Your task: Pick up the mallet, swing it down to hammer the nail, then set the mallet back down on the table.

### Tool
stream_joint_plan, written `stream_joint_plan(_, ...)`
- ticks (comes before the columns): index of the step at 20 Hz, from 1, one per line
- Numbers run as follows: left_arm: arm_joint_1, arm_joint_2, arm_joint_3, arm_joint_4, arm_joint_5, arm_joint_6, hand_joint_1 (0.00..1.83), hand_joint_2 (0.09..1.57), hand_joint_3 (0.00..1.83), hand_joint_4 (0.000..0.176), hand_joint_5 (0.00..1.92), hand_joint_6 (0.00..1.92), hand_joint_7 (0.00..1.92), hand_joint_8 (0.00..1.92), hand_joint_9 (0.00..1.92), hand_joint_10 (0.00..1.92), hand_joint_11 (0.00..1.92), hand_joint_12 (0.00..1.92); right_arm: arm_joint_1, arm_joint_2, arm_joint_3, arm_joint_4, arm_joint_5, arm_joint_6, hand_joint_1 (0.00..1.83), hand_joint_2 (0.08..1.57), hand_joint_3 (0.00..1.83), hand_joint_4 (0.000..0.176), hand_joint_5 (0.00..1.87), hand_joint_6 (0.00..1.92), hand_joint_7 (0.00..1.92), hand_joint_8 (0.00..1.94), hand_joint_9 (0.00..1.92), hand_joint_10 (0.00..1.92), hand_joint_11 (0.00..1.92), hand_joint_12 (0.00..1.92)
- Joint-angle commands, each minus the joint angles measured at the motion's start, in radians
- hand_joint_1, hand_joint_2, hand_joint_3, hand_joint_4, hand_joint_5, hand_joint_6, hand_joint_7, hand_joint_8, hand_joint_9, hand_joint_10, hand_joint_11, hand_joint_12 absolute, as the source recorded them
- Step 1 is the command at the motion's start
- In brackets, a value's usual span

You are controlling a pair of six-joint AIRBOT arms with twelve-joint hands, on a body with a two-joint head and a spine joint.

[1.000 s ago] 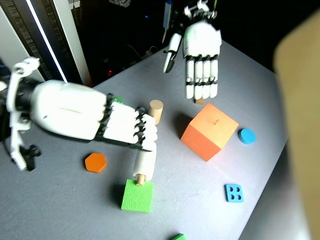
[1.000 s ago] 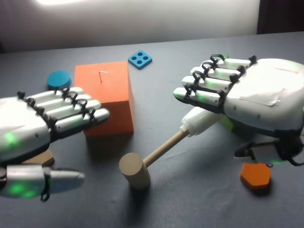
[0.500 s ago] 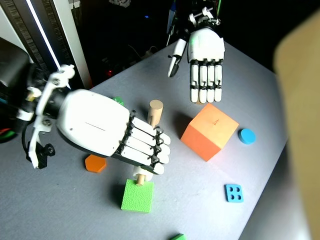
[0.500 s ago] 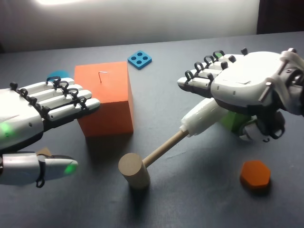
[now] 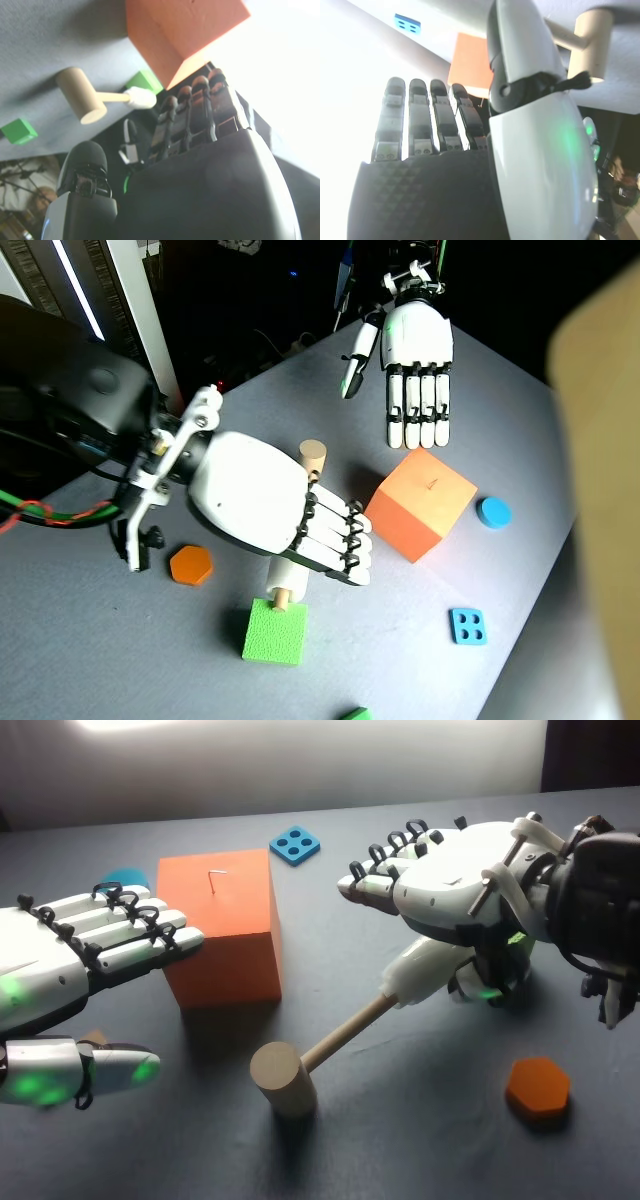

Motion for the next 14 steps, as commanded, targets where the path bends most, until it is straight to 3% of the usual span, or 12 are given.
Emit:
stream_joint_plan(1, -0.008, 0.0, 0.005, -0.034, -0.099, 0.005, 0.0, 1.32, 0.01, 0.0, 0.0, 0.0, 0.0, 0.0, 0.0, 0.0, 0.0, 0.0, 0.003, -0.001, 0.005, -0.031, -0.012, -0.007, 1.33, 0.97, 0.0, 0.0, 0.0, 0.0, 0.0, 0.0, 0.0, 0.0, 0.0, 0.0)
stream_joint_plan(14, -0.041, -0.031, 0.026, -0.056, -0.079, 0.034, 0.0, 1.32, 0.0, 0.0, 0.0, 0.0, 0.0, 0.0, 0.0, 0.0, 0.0, 0.0, -0.06, -0.085, 0.104, -0.031, -0.035, -0.007, 1.31, 0.99, 0.01, 0.0, 0.0, 0.0, 0.0, 0.0, 0.0, 0.0, 0.05, 0.04)
